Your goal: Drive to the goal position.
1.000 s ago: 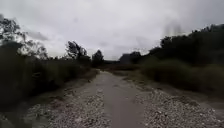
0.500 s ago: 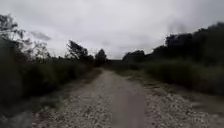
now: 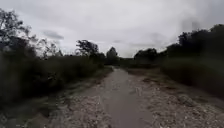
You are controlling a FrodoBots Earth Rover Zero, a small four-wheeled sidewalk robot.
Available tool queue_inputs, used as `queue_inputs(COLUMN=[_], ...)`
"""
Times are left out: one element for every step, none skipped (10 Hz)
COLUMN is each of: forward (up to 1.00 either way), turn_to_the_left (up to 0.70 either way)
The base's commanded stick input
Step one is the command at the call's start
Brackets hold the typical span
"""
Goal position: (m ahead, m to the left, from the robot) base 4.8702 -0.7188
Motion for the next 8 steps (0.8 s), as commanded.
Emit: queue_inputs(forward=[0.7,0.7,0.7,0.7,0.7,0.7,0.7,0.7], turn_to_the_left=[0.0,0.0,0.0,0.0,0.0,0.0,-0.27,-0.35])
